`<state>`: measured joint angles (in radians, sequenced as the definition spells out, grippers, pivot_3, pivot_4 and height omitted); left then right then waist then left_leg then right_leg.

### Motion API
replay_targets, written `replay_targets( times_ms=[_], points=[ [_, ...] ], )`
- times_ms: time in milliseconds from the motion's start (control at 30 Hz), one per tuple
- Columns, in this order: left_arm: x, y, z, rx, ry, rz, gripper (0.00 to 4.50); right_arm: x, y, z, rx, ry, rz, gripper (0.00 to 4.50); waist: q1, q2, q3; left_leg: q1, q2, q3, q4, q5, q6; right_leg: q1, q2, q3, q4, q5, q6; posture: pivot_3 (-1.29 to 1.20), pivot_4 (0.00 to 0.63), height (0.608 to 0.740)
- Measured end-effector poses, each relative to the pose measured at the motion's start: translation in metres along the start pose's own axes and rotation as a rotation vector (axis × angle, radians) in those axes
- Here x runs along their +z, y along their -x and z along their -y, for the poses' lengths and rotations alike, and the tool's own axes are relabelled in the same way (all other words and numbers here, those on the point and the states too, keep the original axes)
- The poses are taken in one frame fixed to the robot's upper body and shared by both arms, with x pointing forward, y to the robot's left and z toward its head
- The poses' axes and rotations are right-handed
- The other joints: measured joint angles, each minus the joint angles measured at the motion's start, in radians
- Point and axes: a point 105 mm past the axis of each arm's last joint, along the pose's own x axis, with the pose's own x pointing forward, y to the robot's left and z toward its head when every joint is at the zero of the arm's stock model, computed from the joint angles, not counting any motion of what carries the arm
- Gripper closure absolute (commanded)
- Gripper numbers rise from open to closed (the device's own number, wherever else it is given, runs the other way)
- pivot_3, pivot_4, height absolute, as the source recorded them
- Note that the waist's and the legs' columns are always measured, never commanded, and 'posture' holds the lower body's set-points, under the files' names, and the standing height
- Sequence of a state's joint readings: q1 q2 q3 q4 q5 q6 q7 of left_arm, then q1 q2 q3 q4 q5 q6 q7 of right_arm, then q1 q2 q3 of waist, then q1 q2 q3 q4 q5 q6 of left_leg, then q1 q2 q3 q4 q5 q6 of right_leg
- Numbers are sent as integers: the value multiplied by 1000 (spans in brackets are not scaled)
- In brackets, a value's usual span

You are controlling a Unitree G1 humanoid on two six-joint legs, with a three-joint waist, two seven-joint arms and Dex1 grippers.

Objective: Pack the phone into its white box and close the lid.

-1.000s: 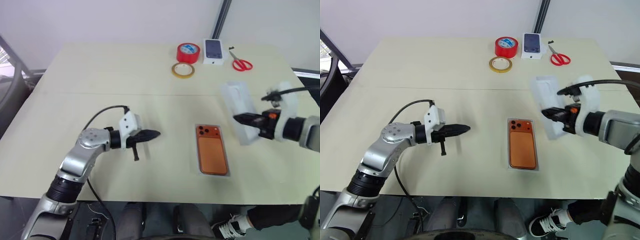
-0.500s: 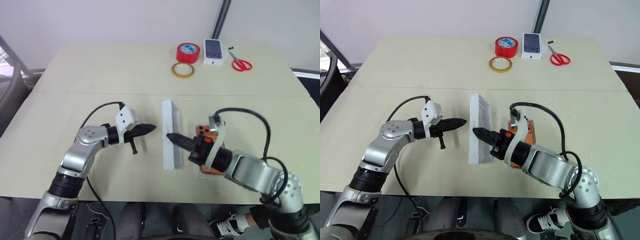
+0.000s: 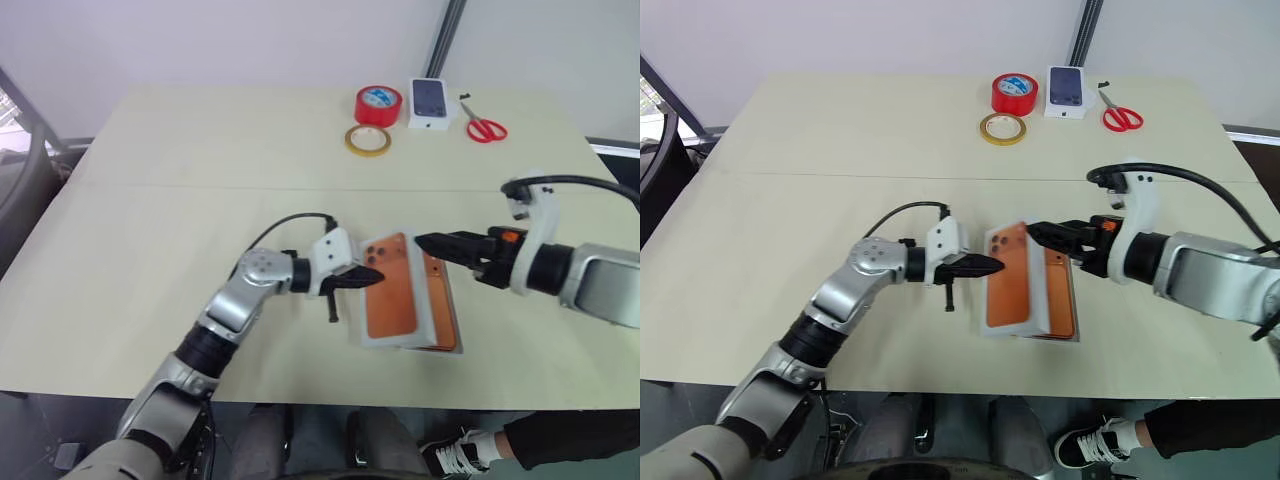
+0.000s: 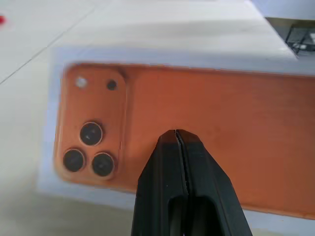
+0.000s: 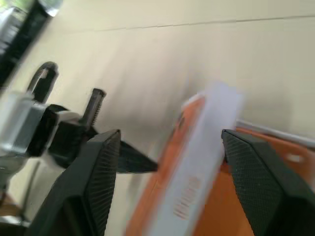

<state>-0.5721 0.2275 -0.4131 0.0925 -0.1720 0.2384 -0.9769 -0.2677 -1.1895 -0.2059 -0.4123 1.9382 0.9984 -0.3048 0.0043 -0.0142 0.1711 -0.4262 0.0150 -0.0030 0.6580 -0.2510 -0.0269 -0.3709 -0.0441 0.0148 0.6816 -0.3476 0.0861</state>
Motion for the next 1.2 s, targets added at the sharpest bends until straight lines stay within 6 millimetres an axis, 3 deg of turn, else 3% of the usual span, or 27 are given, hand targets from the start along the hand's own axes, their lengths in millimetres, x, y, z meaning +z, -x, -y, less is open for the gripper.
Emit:
replay_targets(
  times_ms=[133,167,267,400,533,667,933,1200],
  points=[
    [7,-10,-2,4,-7,22,4500,-9,4,14,-96,115,-75,4401,0,1,0,0,0,0,0,0,0,0,0,0,0,0,0,0,150,725],
    [8,-9,-4,15,-5,28,4500,-12,4,16,-115,159,-95,4470,0,1,-1,0,0,0,0,0,0,0,1,0,0,0,0,0,150,725],
    [8,1,-13,62,21,27,4500,-22,2,17,-154,319,-150,4470,0,2,0,0,1,0,0,0,0,-1,1,0,0,0,0,0,150,725],
    [0,38,-26,138,28,-42,4500,-37,-4,20,-175,468,-207,4470,0,2,0,0,1,0,0,0,0,-1,1,0,0,0,0,0,150,725],
    [-24,62,-16,107,51,-169,4500,-51,-7,29,-197,521,-261,4470,6,2,0,0,0,0,1,0,0,-1,0,0,0,0,0,0,150,725],
    [-34,53,-5,56,49,-218,4500,-56,-12,30,-180,537,-271,4470,11,1,0,-1,-1,0,3,-1,1,1,-1,0,0,0,0,0,150,725],
    [-34,14,7,-17,59,-199,4500,-61,-16,30,-163,550,-289,4470,6,1,0,-1,0,0,3,-1,1,0,0,0,0,0,0,0,150,725],
    [-28,2,8,-24,68,-163,4500,-63,-15,36,-192,562,-315,4470,8,1,0,-1,0,0,3,-1,1,0,0,0,0,0,0,0,150,725]
  ],
)
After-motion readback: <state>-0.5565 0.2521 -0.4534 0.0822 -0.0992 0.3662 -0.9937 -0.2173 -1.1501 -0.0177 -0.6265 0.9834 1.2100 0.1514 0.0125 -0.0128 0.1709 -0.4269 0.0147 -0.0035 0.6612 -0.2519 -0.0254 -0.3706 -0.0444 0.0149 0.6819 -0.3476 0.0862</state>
